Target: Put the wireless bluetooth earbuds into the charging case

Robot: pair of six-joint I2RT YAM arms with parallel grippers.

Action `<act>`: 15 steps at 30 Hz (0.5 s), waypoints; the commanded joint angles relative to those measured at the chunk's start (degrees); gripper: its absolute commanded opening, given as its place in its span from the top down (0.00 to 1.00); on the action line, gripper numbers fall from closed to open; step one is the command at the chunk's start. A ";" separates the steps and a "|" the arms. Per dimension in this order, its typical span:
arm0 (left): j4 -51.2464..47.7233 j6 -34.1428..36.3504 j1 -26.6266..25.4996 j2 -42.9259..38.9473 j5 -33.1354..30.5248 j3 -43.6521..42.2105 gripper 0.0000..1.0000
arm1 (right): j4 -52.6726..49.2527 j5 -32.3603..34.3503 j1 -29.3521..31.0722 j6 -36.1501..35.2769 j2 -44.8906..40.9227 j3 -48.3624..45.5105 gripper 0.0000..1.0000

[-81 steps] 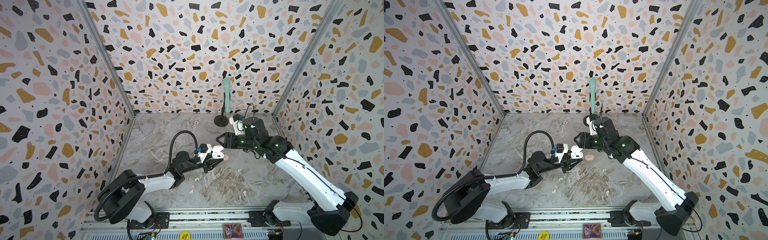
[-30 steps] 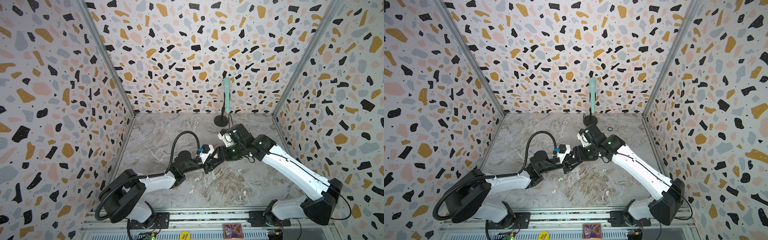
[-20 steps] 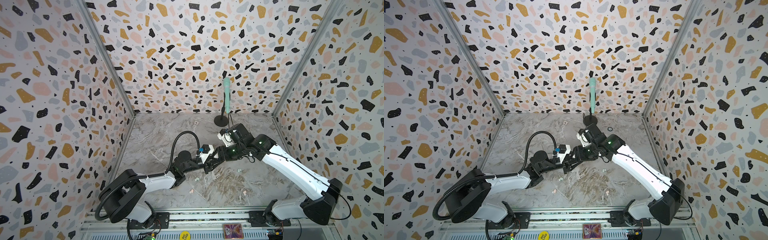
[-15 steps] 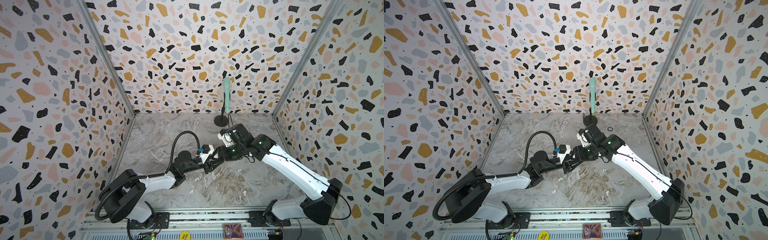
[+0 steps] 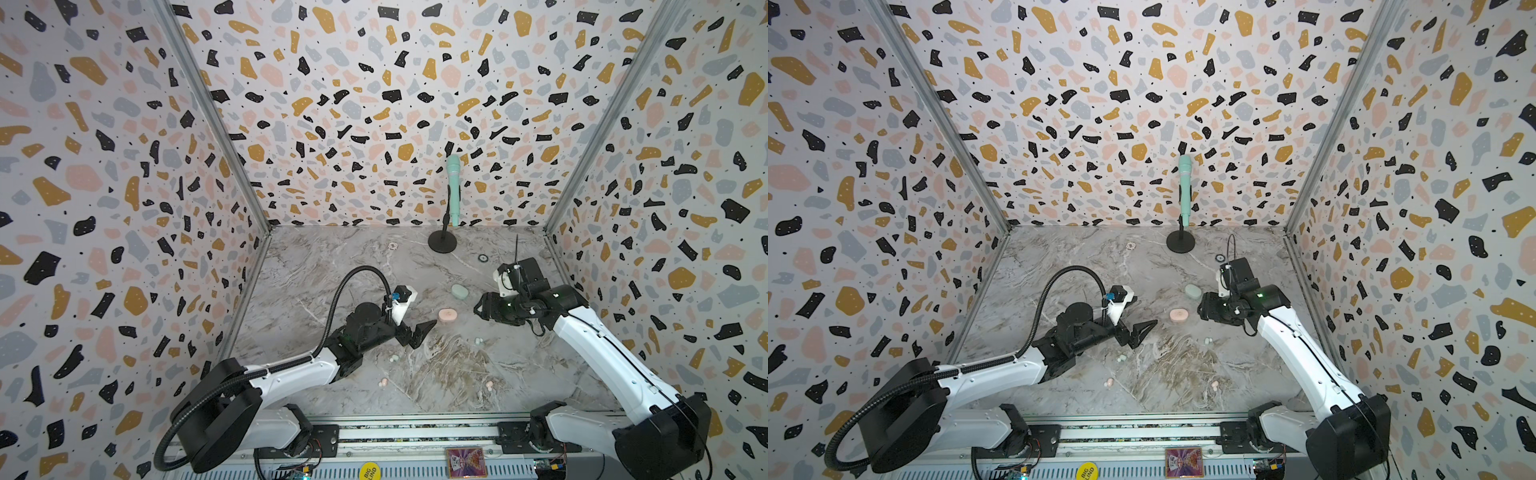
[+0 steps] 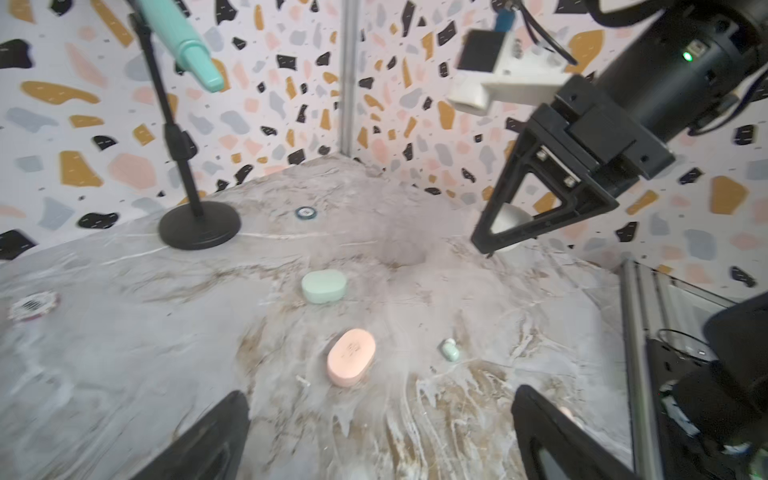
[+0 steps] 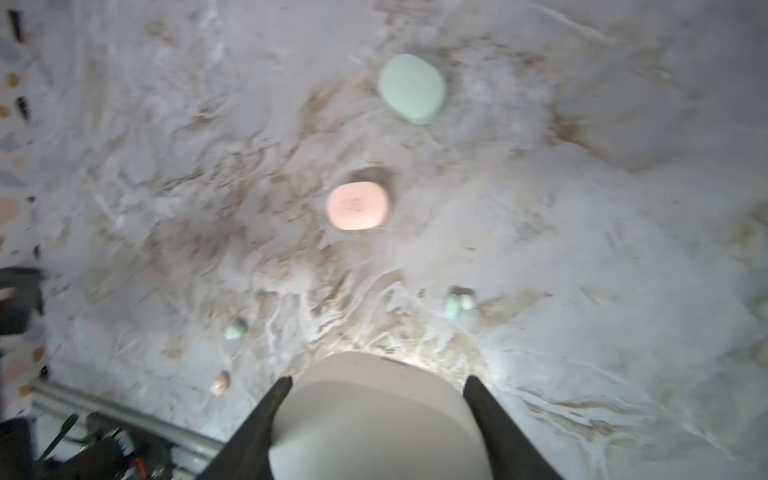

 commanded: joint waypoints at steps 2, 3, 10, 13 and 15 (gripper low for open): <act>-6.08 -1.20 0.23 -1.84 -11.24 -1.60 0.00 | 4.48 4.81 -9.60 -4.95 -0.51 -7.31 0.58; -7.19 -1.82 0.43 -1.68 -12.72 -1.39 0.00 | 5.61 4.70 -11.56 -5.24 0.20 -8.62 0.58; -9.54 -6.04 2.27 -1.75 -18.38 -2.02 0.00 | 13.65 4.69 -19.79 -6.33 6.62 -14.44 0.57; -9.45 -7.11 2.70 -1.97 -19.30 -2.48 0.00 | 15.34 8.99 -20.36 -6.92 9.65 -15.23 0.56; -9.40 -7.51 2.73 -1.71 -19.15 -2.54 0.00 | 15.49 9.39 -21.10 -7.15 11.93 -15.29 0.56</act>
